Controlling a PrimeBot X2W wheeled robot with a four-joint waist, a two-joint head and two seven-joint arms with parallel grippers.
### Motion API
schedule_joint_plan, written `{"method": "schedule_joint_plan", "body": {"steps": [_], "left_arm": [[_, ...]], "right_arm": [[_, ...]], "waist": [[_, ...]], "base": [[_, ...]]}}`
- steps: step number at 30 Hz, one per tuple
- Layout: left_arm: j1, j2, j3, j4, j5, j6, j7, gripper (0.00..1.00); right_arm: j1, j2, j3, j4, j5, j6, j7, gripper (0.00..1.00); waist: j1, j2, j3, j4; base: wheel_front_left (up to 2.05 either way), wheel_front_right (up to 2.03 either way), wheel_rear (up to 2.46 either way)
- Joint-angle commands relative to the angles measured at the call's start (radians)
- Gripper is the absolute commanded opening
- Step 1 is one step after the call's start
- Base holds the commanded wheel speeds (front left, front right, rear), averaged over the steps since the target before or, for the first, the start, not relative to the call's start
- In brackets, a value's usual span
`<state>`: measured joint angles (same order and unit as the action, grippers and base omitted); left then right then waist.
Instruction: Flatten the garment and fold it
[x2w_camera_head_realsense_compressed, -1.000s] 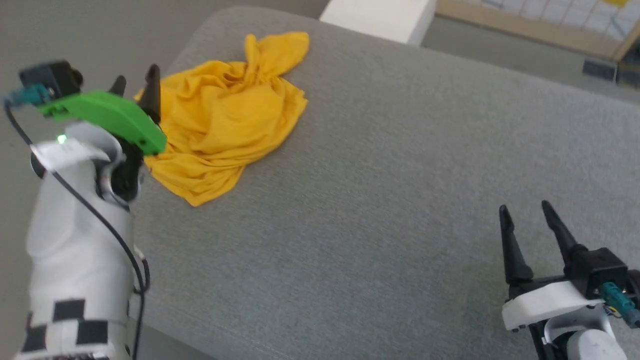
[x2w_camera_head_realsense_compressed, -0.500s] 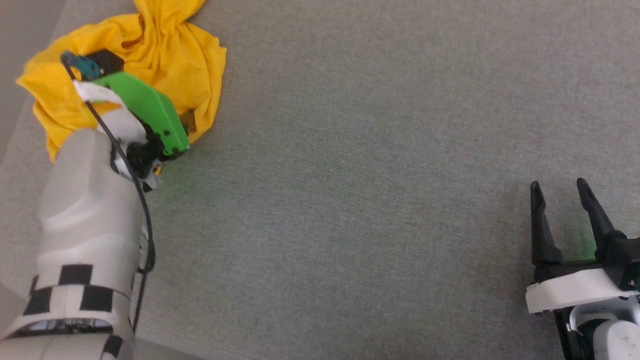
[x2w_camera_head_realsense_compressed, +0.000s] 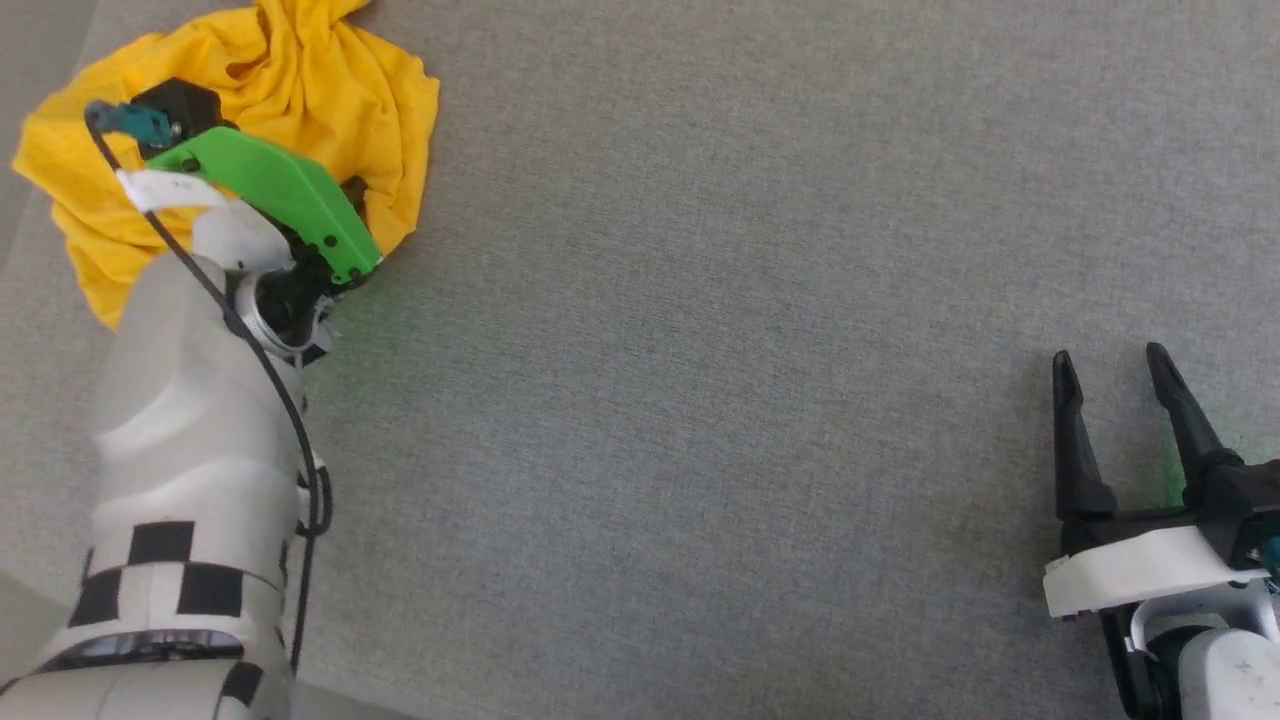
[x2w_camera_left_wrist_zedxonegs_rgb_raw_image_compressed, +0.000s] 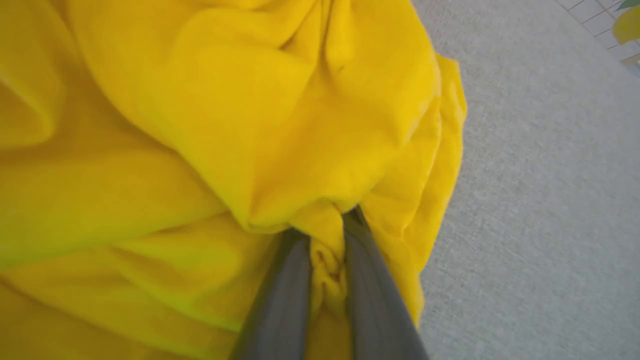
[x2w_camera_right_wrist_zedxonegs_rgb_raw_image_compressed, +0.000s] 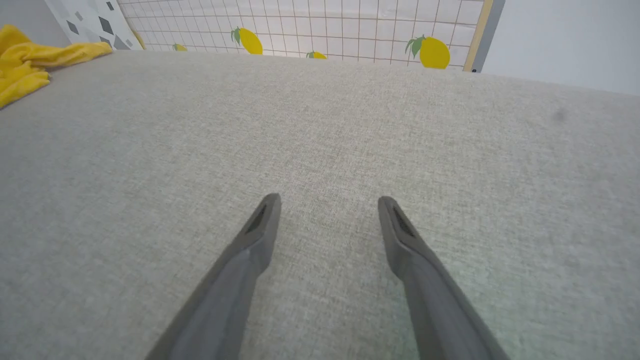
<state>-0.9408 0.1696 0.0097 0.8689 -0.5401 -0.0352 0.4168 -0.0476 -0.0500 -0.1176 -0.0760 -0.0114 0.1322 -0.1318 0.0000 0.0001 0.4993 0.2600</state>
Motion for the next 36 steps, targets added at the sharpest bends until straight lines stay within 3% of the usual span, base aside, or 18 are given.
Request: {"method": "schedule_joint_plan", "body": {"steps": [1, 6, 15, 20, 25, 32, 36], "left_arm": [[0.022, -0.030, 0.005, 0.004, -0.012, -0.002, -0.042, 0.00], [-0.039, 0.025, 0.034, -0.050, 0.009, 0.018, -0.199, 0.00], [-0.232, 0.095, -0.019, -0.161, 0.033, -0.059, -0.215, 0.00], [-0.346, 0.057, -0.090, -0.226, -0.006, -0.089, -0.162, 0.00], [-0.382, -0.034, -0.179, -0.292, -0.122, -0.095, -0.130, 0.00], [-0.236, -0.092, -0.342, -0.357, -0.296, -0.095, -0.104, 0.00], [-0.104, -0.100, -0.465, -0.368, -0.343, -0.095, -0.075, 0.00]], "right_arm": [[-0.013, 0.000, 0.008, 0.011, -0.003, -0.002, -0.002, 1.00], [-0.017, 0.000, 0.024, 0.056, 0.028, -0.002, -0.020, 1.00], [-0.013, 0.000, 0.049, 0.179, 0.101, -0.002, -0.078, 1.00], [-0.009, 0.000, 0.050, 0.232, 0.128, -0.002, -0.102, 1.00], [-0.019, 0.000, 0.048, 0.267, 0.141, -0.002, -0.118, 1.00], [-0.003, 0.000, 0.040, 0.284, 0.145, -0.002, -0.126, 1.00], [0.007, 0.000, 0.040, 0.288, 0.151, -0.002, -0.127, 1.00]], "waist": [[0.0000, -0.0001, -0.038, 0.021], [0.0000, -0.0001, -0.113, 0.031], [0.0000, -0.0001, -0.274, 0.002], [0.0000, -0.0001, -0.345, -0.042], [0.0000, -0.0001, -0.401, -0.120], [0.0000, -0.0001, -0.441, -0.246], [0.0000, -0.0001, -0.433, -0.323]], "base": [[0.00, 0.00, 0.00], [0.00, 0.00, 0.00], [0.00, 0.00, 0.00], [0.00, 0.00, 0.00], [0.00, 0.00, 0.00], [0.00, 0.00, 0.00], [0.00, 0.00, 0.00]]}}
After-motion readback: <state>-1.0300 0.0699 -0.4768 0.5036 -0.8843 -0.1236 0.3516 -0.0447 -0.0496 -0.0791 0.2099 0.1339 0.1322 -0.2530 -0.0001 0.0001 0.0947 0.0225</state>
